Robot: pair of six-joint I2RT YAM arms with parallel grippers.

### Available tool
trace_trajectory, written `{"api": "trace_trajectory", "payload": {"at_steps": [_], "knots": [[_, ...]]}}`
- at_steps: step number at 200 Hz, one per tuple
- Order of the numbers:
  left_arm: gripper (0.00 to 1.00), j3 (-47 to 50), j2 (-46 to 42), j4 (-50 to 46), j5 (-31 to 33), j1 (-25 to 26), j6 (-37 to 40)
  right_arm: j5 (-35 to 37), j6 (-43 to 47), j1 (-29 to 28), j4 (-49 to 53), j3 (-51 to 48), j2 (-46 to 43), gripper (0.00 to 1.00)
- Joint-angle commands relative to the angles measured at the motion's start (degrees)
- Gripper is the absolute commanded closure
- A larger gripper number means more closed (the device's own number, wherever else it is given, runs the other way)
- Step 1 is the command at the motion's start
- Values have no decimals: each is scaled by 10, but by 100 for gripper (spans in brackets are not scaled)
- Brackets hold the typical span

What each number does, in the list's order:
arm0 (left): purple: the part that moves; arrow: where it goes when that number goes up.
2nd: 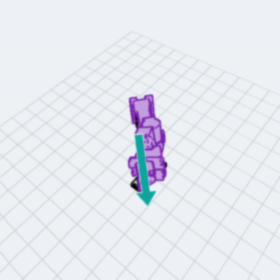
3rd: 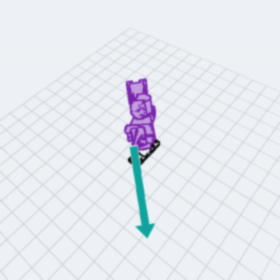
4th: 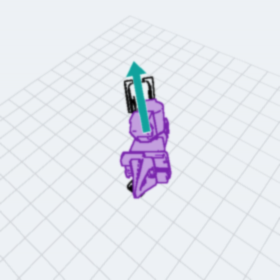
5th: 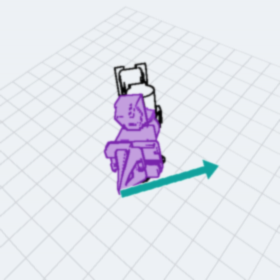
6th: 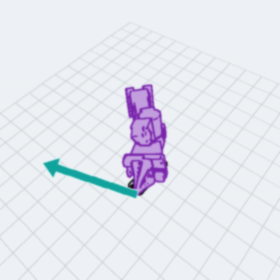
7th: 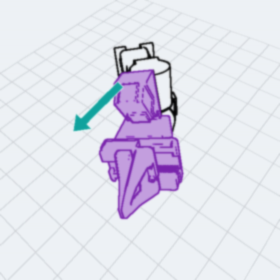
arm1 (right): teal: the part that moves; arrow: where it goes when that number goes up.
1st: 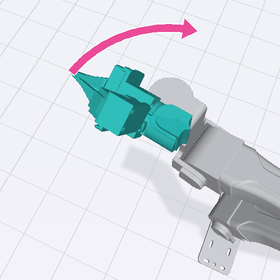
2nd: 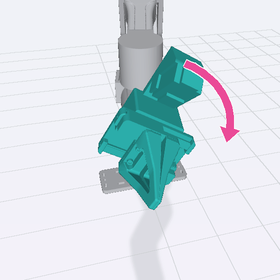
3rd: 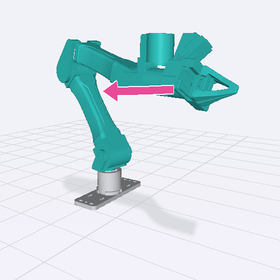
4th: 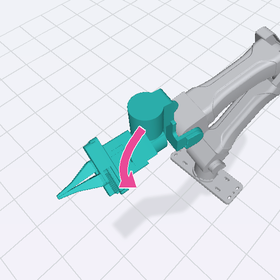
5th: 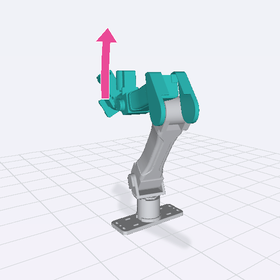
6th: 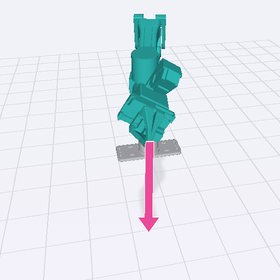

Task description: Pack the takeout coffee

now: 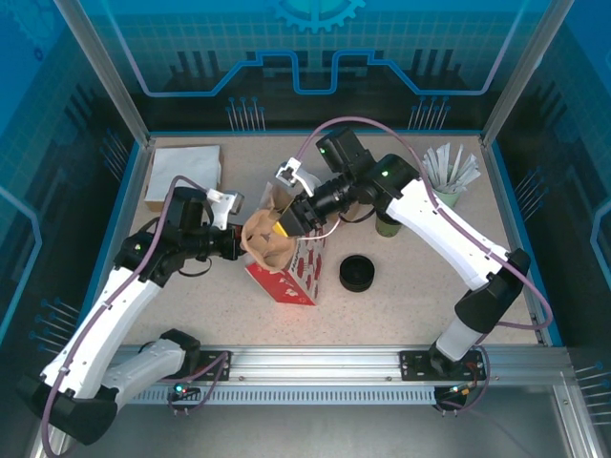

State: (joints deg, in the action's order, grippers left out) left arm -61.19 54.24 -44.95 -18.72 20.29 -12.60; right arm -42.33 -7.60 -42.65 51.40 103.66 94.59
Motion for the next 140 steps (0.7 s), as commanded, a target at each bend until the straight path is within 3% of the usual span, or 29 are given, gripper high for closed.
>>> {"api": "trace_trajectory", "payload": {"at_steps": [1,105,140], "knots": [[97,-29,4,-17,5,-3,39,-18,24,2,6,24,-5,68],[96,-30,7,-1,-23,-2,46,-61,6,-1,-25,49,52,68],[96,-28,7,-3,-19,-3,48,-44,34,10,14,48,49,68]]}}
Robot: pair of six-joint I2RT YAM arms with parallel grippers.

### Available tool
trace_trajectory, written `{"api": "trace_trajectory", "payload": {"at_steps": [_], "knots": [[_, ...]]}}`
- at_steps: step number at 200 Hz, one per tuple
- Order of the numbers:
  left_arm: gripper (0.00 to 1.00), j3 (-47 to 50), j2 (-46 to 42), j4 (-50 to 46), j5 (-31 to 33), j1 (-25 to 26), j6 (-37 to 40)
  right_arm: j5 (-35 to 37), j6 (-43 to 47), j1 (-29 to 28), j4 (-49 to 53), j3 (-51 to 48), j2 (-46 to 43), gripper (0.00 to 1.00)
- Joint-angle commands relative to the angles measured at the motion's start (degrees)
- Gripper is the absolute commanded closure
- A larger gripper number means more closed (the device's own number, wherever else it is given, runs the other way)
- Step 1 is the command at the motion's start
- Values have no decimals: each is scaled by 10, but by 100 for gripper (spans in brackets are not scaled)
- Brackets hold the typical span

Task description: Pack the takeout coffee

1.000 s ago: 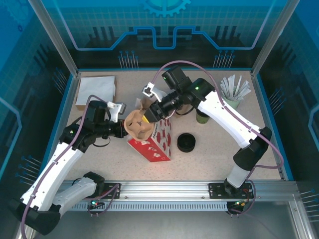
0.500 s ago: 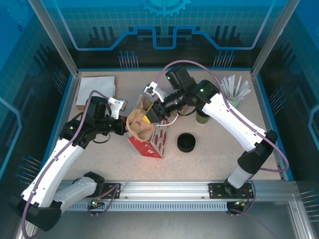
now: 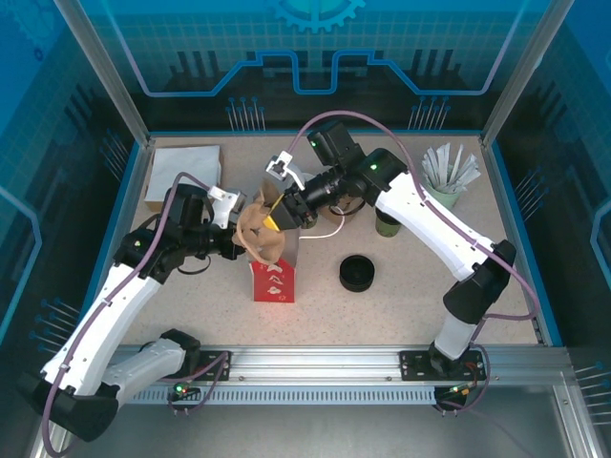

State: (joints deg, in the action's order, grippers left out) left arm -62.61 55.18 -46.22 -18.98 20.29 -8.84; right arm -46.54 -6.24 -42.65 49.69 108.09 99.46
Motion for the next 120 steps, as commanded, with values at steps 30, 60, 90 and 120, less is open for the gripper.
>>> {"api": "trace_trajectory", "payload": {"at_steps": [30,60,90,120], "knots": [[96,-9,-6,13,-16,-2,9,-4,26,33,21,-11,-13,69],[97,-6,-1,13,-10,-2,8,-55,14,24,3,1,-27,68],[97,0,-3,20,-8,-2,5,-76,-1,23,-13,-16,-48,68],[97,-1,-4,22,-10,-2,7,-106,-30,13,-57,-45,-59,68]]}}
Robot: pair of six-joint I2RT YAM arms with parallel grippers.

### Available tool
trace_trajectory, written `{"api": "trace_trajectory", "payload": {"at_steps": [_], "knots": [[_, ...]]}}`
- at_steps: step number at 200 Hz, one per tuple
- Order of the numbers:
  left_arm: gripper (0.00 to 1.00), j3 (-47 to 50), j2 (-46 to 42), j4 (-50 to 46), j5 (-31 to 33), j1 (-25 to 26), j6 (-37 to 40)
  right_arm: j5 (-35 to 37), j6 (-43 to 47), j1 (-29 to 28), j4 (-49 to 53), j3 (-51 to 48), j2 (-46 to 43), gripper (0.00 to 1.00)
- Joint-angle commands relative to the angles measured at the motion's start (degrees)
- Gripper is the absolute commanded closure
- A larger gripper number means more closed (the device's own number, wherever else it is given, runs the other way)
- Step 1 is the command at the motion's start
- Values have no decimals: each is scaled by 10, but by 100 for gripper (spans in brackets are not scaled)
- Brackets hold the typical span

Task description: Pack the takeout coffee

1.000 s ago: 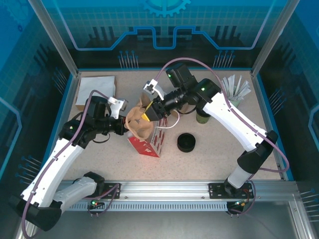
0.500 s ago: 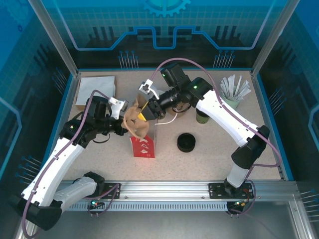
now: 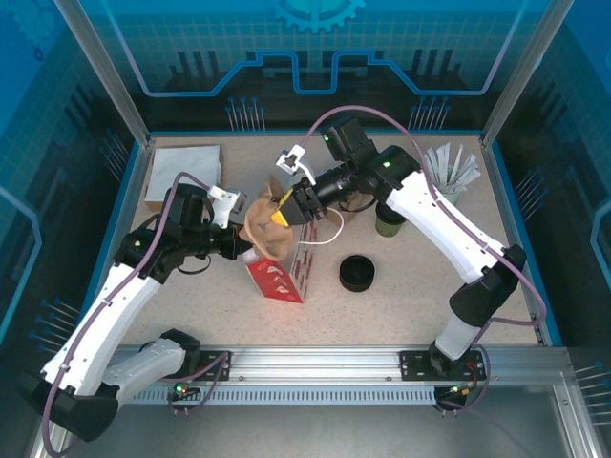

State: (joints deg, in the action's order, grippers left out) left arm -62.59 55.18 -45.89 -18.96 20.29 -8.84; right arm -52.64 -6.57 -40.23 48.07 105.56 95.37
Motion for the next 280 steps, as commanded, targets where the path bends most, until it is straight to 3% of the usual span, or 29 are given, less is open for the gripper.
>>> {"api": "trace_trajectory", "payload": {"at_steps": [1,93,144,225,260,280], "knots": [[96,-1,-4,18,-10,-2,6,-46,-27,-12,-42,-20,-18,68],[96,-7,-4,22,-16,-2,13,-60,-44,-15,-52,-28,3,68],[96,-2,-11,20,-17,-2,12,-40,-20,0,-12,-30,31,69],[96,-1,-14,14,-13,-2,15,18,52,31,131,11,47,69],[97,-3,-11,7,-2,-2,15,-24,24,35,86,-4,25,70],[97,-3,-12,9,-5,-2,16,5,35,35,113,6,29,70]]}}
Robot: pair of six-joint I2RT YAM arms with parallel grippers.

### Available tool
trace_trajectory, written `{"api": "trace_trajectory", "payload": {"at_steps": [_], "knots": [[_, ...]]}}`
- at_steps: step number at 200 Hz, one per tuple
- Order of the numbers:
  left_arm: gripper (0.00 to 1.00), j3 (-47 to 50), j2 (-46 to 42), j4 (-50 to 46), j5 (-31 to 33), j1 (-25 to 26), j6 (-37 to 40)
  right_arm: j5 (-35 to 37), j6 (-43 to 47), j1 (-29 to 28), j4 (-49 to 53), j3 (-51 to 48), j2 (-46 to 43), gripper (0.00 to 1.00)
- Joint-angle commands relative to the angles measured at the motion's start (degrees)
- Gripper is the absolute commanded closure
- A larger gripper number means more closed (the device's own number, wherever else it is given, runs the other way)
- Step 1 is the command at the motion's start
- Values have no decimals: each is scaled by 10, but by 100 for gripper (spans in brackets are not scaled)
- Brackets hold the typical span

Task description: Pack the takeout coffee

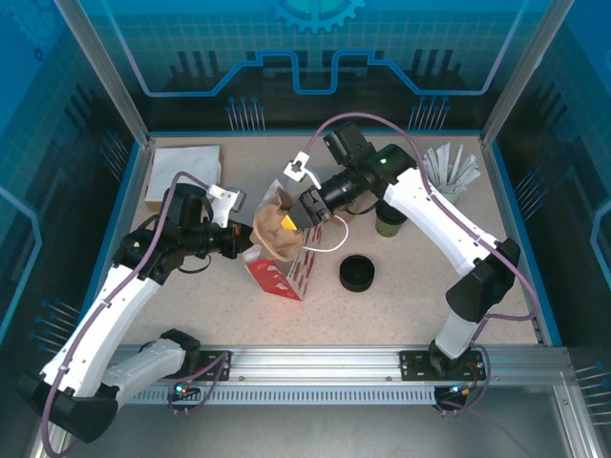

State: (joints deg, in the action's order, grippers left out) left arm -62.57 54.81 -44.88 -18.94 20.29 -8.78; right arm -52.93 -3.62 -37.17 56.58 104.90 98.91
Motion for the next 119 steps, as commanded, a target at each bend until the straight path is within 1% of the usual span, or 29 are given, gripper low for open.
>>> {"api": "trace_trajectory", "payload": {"at_steps": [1,38,64,95,119], "knots": [[97,-3,-8,-1,-6,-2,15,10,7,4,30,14,-6,70],[97,-8,-9,-1,-27,-2,23,90,35,0,93,53,28,70],[96,-15,-10,-7,-42,-2,29,154,57,-7,144,105,56,70],[96,-20,-10,-13,-61,-1,29,208,57,-12,168,133,73,70],[96,-21,-10,-20,-71,-2,23,253,53,-18,180,136,78,70]]}}
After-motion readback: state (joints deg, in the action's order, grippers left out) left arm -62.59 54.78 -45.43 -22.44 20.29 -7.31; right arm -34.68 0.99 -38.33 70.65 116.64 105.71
